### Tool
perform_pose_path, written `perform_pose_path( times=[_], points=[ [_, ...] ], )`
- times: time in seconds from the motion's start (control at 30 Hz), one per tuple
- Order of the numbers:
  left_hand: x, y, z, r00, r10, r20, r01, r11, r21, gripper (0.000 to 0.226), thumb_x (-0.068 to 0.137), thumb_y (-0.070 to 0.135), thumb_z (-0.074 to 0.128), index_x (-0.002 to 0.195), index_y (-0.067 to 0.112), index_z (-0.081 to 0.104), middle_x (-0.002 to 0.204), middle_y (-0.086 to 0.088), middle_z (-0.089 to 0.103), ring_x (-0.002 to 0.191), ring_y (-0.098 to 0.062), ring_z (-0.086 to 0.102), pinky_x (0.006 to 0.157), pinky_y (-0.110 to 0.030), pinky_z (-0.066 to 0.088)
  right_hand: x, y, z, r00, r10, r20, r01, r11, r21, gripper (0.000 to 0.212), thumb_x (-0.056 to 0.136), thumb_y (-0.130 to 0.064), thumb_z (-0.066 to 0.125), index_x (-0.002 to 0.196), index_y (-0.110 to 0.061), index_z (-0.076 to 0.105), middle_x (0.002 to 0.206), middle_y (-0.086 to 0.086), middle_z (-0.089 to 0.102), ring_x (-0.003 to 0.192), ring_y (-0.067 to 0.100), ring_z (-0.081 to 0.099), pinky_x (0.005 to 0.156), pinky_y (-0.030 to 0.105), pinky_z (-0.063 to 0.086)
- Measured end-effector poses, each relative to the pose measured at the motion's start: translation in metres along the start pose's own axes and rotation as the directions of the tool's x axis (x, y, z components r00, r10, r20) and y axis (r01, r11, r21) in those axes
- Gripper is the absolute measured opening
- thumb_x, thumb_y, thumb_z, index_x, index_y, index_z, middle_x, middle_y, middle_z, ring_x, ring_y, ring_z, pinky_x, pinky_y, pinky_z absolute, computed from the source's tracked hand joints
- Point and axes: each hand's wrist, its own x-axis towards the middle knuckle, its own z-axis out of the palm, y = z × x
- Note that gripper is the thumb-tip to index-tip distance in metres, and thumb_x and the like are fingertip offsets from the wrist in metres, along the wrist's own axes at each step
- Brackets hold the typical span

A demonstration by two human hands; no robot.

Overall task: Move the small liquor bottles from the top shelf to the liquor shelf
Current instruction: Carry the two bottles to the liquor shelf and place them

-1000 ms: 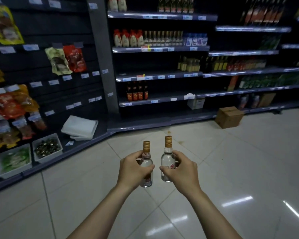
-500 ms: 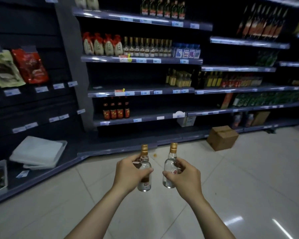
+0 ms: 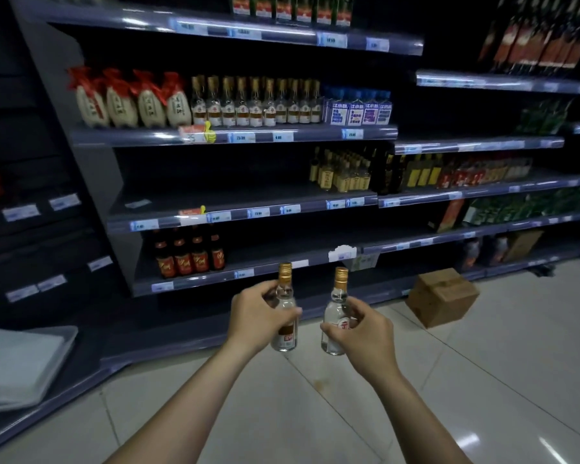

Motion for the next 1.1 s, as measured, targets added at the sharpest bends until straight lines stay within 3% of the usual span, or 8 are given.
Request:
perform_pose_path(
  times=[0.1, 0.4, 0.5, 0.63, 0.8, 0.93, 1.0, 1.1],
  points=[
    [0.065, -0.006, 0.028, 1.0, -0.019, -0.012, 0.019, 1.0, -0.002, 0.043, 0.06, 0.022, 0.096, 0.096, 0.031, 0.076, 0.078, 0.023, 0.074, 0.075, 0.009, 0.068, 0.063, -0.005, 0.047, 0.068, 0.016, 0.004, 1.0, -0.01, 0.02, 0.01, 1.0, 0.002, 0.053, 0.069, -0.02, 0.095, 0.092, -0.051, 0.059, 0.09, -0.048, 0.064, 0.084, -0.019, 0.065, 0.063, -0.001, 0.046],
    [0.269, 0.01, 0.099, 0.995, 0.005, -0.104, -0.003, 1.0, 0.021, 0.044, 0.058, 0.028, 0.097, 0.092, 0.039, 0.072, 0.081, 0.032, 0.072, 0.075, 0.01, 0.068, 0.062, -0.004, 0.046, 0.303, 0.038, 0.009, 0.997, -0.046, 0.055, 0.047, 0.999, -0.021, 0.049, 0.067, -0.025, 0.096, 0.11, -0.03, 0.074, 0.083, -0.02, 0.075, 0.083, -0.009, 0.068, 0.077, 0.011, 0.053],
    [0.328, 0.021, 0.107, 0.992, 0.028, -0.127, -0.025, 0.999, 0.024, 0.042, 0.06, 0.026, 0.096, 0.083, 0.046, 0.068, 0.078, 0.034, 0.071, 0.074, 0.009, 0.068, 0.061, -0.005, 0.047, 0.37, 0.034, 0.015, 0.995, -0.08, 0.067, 0.079, 0.997, 0.012, 0.047, 0.067, -0.024, 0.096, 0.105, -0.035, 0.071, 0.078, -0.027, 0.073, 0.081, -0.016, 0.066, 0.068, 0.003, 0.049],
    [0.409, 0.035, 0.109, 0.985, 0.034, -0.167, -0.029, 0.999, 0.035, 0.044, 0.06, 0.026, 0.096, 0.098, 0.033, 0.073, 0.077, 0.022, 0.075, 0.073, 0.008, 0.069, 0.063, -0.007, 0.049, 0.45, 0.019, 0.03, 0.983, -0.164, 0.078, 0.16, 0.986, 0.054, 0.05, 0.067, -0.025, 0.096, 0.09, -0.052, 0.061, 0.085, -0.05, 0.064, 0.084, -0.022, 0.064, 0.071, 0.005, 0.052],
    [0.514, 0.053, 0.104, 0.958, 0.122, -0.26, -0.114, 0.992, 0.046, 0.047, 0.06, 0.027, 0.097, 0.099, 0.037, 0.073, 0.079, 0.028, 0.07, 0.078, 0.016, 0.064, 0.064, -0.001, 0.045, 0.55, -0.012, 0.059, 0.962, -0.269, 0.034, 0.265, 0.96, 0.091, 0.06, 0.066, -0.033, 0.096, 0.12, -0.034, 0.072, 0.086, -0.036, 0.068, 0.088, -0.021, 0.064, 0.073, 0.001, 0.047],
    [0.598, 0.072, 0.089, 0.934, 0.168, -0.315, -0.166, 0.986, 0.033, 0.044, 0.062, 0.031, 0.095, 0.098, 0.036, 0.072, 0.079, 0.026, 0.07, 0.079, 0.017, 0.064, 0.062, -0.001, 0.045, 0.63, -0.058, 0.08, 0.928, -0.368, -0.055, 0.372, 0.923, 0.101, 0.047, 0.061, -0.035, 0.096, 0.092, -0.054, 0.067, 0.085, -0.048, 0.066, 0.085, -0.018, 0.066, 0.074, 0.006, 0.05],
    [0.632, 0.085, 0.082, 0.914, 0.211, -0.347, -0.206, 0.977, 0.054, 0.049, 0.063, 0.031, 0.095, 0.103, 0.039, 0.069, 0.078, 0.032, 0.065, 0.078, 0.027, 0.057, 0.06, 0.004, 0.04, 0.665, -0.077, 0.09, 0.899, -0.431, -0.078, 0.437, 0.894, 0.1, 0.059, 0.061, -0.039, 0.095, 0.114, -0.044, 0.07, 0.089, -0.056, 0.059, 0.085, -0.021, 0.063, 0.073, 0.003, 0.048],
    [0.677, 0.101, 0.072, 0.883, 0.288, -0.371, -0.255, 0.957, 0.137, 0.037, 0.065, 0.031, 0.093, 0.088, 0.044, 0.068, 0.073, 0.043, 0.063, 0.076, 0.025, 0.057, 0.058, 0.004, 0.039, 0.71, -0.101, 0.102, 0.874, -0.475, -0.1, 0.484, 0.869, 0.101, 0.079, 0.063, -0.039, 0.097, 0.133, -0.018, 0.067, 0.08, -0.063, 0.05, 0.082, -0.032, 0.054, 0.071, -0.007, 0.038]
  ],
)
